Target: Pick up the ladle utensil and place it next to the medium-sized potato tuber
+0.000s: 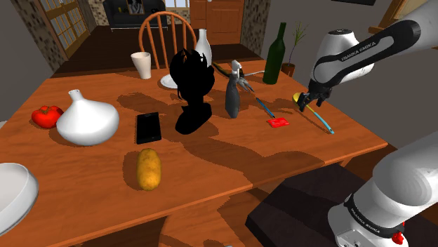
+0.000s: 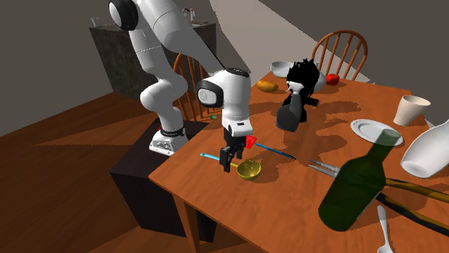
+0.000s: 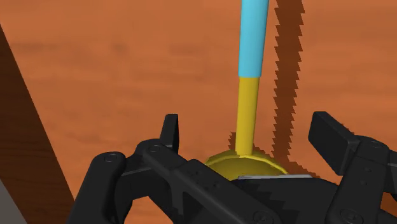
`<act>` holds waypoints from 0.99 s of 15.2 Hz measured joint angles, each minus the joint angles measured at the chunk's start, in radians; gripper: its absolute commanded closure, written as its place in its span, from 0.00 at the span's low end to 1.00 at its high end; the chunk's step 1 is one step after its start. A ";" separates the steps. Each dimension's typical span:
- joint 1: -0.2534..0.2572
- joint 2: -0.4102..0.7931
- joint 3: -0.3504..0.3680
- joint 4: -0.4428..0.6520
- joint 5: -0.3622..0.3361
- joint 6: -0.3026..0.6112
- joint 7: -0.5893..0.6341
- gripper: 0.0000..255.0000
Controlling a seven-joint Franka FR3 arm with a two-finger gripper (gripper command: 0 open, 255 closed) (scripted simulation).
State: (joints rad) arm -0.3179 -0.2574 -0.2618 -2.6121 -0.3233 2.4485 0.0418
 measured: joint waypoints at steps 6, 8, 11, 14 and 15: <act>-0.002 0.034 -0.005 -0.007 -0.003 0.041 0.002 0.00; -0.002 0.034 -0.005 -0.007 -0.003 0.042 0.003 0.00; -0.001 0.033 -0.003 -0.006 -0.003 0.042 0.003 1.00; -0.002 0.035 -0.005 -0.005 -0.003 0.041 0.002 1.00; -0.002 0.035 -0.005 -0.005 -0.003 0.041 0.002 1.00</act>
State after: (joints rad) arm -0.3194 -0.2223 -0.2669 -2.6166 -0.3260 2.4899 0.0443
